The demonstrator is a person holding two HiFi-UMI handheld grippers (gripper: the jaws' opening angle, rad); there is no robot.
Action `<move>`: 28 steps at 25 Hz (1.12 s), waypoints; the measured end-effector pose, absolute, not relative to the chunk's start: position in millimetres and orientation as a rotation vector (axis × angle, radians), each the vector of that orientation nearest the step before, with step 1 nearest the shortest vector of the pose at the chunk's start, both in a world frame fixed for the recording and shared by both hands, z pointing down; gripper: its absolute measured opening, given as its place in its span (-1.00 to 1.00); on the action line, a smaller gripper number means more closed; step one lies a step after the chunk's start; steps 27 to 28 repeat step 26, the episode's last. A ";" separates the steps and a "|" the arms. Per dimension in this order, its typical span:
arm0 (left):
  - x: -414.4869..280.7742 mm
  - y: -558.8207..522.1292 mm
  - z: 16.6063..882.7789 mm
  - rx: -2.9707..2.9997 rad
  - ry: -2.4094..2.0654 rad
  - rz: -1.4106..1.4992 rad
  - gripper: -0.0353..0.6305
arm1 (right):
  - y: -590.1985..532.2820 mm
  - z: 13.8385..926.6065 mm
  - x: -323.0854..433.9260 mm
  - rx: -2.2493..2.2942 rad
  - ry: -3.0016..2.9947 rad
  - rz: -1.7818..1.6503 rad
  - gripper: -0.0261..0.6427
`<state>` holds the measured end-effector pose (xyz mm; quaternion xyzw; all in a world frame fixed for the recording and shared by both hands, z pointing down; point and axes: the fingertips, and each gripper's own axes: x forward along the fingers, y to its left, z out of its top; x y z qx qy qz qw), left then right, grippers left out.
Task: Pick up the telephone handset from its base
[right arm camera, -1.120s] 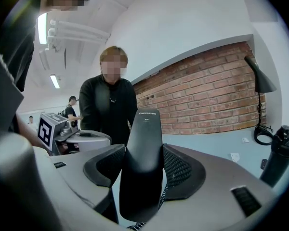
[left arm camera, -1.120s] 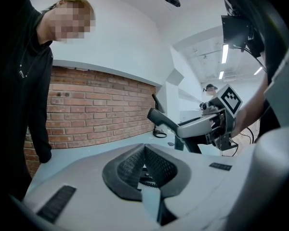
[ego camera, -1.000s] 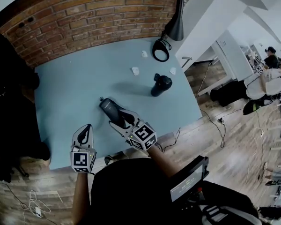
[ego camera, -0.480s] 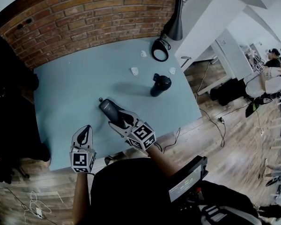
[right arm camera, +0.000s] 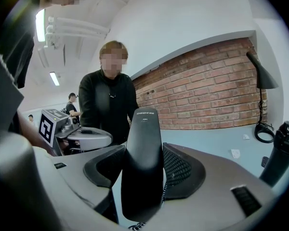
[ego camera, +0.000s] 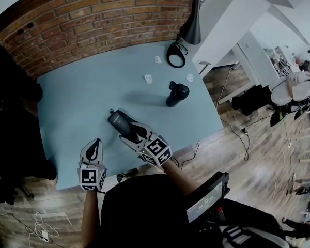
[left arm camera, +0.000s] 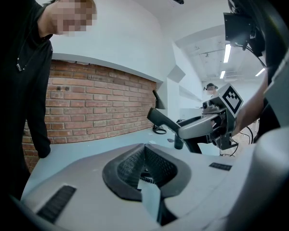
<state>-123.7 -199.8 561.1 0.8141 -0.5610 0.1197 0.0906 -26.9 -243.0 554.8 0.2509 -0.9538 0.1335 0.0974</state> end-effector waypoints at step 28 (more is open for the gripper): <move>-138.2 -209.1 579.2 2.369 -1.658 0.387 -0.85 | -263.4 569.9 -41.1 0.724 -2.790 0.417 -0.18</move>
